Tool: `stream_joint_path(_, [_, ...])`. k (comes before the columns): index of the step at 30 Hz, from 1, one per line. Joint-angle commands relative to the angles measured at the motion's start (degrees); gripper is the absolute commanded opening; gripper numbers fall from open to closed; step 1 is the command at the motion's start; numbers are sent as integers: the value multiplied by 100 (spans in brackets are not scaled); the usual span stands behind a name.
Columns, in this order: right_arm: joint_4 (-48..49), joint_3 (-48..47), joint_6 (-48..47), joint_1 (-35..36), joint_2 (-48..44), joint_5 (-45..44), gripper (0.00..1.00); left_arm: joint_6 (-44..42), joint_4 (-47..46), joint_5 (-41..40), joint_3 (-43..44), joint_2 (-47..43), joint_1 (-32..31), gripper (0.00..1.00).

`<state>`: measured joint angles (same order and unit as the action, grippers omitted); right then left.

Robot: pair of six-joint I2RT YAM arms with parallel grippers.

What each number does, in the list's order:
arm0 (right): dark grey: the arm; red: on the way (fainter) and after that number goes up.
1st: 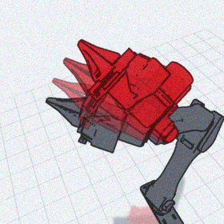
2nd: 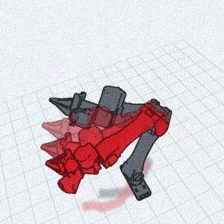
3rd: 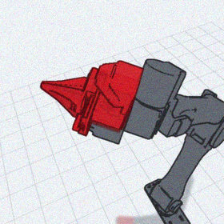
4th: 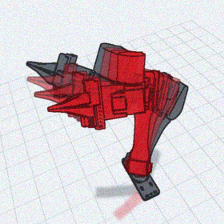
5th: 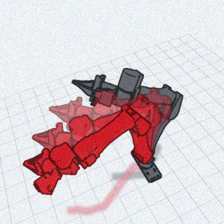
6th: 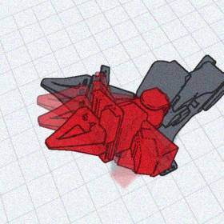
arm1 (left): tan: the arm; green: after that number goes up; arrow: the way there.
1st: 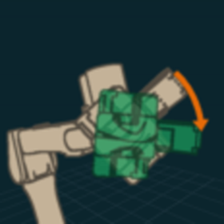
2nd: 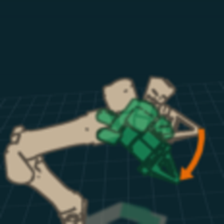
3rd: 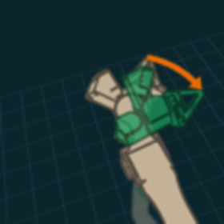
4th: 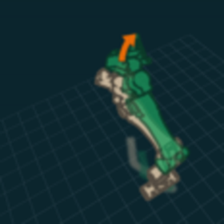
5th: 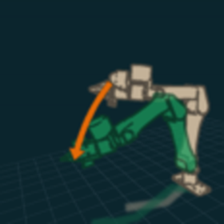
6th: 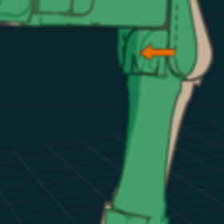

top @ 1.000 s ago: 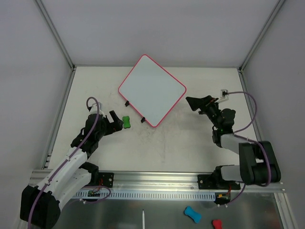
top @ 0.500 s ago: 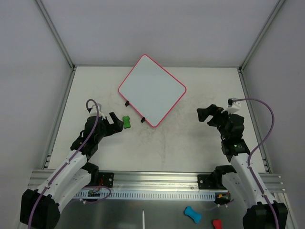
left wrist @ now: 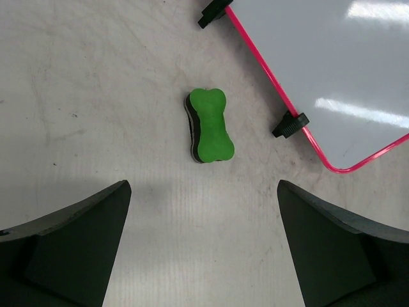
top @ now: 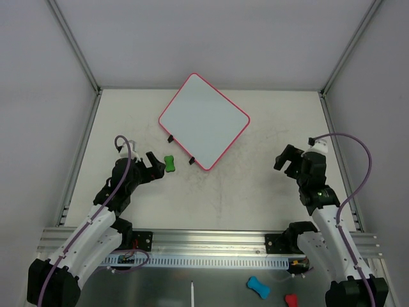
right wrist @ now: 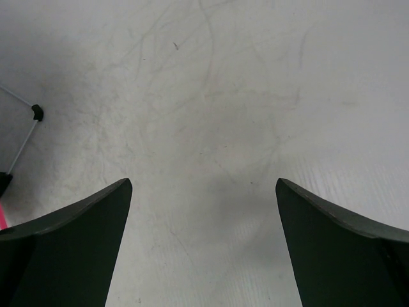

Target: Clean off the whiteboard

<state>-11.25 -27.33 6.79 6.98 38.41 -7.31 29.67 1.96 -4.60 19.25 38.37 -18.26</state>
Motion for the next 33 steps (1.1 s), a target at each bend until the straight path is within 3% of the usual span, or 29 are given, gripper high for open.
stream_joint_path(1, [-519, -484, 69, -13, 52, -710, 99, -111, -169, 91, -9, -23, 60, 99])
stream_joint_path(5, [-405, -264, 130, -13, -114, -746, 99, -111, -169, 319, 44, -5, 59, 99])
stream_joint_path(9, [95, 26, 209, -21, -308, -245, 99, -93, -362, 249, -26, 39, 51, 99])
stream_joint_path(16, [35, 26, -98, -21, -440, -359, 99, -111, -380, 434, 44, 127, 59, 99])
stream_joint_path(33, [914, 562, 34, -22, -97, -262, 99, -181, -565, 425, -79, 57, 51, 99])
